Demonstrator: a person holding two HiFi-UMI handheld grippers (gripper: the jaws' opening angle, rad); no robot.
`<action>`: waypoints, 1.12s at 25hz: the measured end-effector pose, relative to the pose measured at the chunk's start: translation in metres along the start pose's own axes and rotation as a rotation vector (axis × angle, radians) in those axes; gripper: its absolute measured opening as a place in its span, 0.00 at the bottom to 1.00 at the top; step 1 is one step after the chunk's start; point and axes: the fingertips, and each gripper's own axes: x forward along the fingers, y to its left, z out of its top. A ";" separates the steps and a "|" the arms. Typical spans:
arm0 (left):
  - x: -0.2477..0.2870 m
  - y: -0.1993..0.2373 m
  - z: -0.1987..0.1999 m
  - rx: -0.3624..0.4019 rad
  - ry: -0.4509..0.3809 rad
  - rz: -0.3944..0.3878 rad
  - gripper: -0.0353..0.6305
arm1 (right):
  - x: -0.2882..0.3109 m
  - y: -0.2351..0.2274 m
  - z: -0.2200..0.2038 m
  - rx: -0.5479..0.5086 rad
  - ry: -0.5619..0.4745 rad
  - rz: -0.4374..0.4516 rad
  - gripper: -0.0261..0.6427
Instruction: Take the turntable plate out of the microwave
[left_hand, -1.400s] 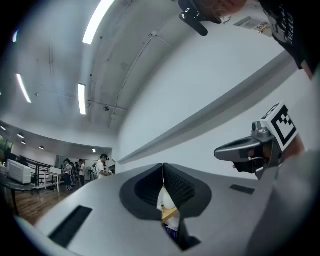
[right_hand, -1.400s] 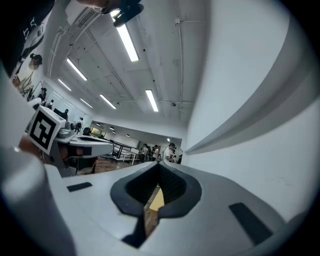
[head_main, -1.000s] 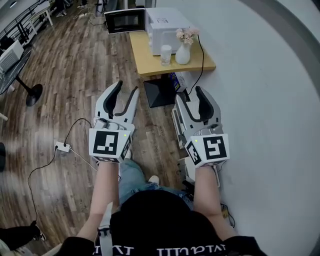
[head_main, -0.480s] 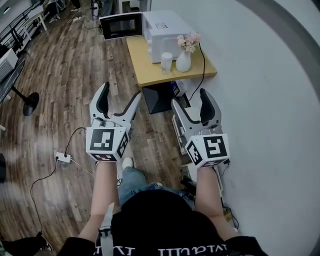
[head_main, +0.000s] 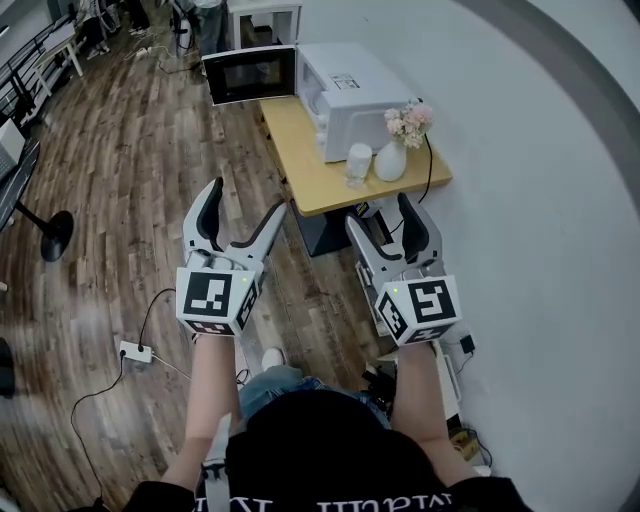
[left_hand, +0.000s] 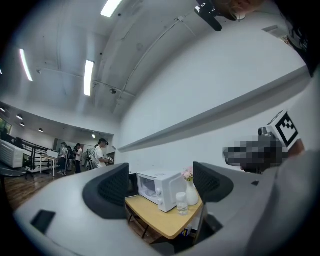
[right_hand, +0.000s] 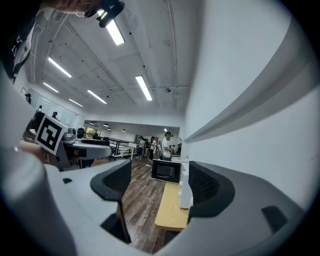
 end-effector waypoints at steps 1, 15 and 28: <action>0.002 0.014 -0.002 -0.002 -0.004 -0.004 0.64 | 0.013 0.004 -0.002 -0.008 0.011 -0.003 0.58; 0.046 0.128 -0.030 -0.048 -0.005 -0.048 0.64 | 0.134 0.043 -0.004 -0.017 0.038 -0.032 0.58; 0.125 0.198 -0.073 -0.030 0.037 -0.043 0.64 | 0.250 0.023 -0.032 0.003 0.024 -0.028 0.58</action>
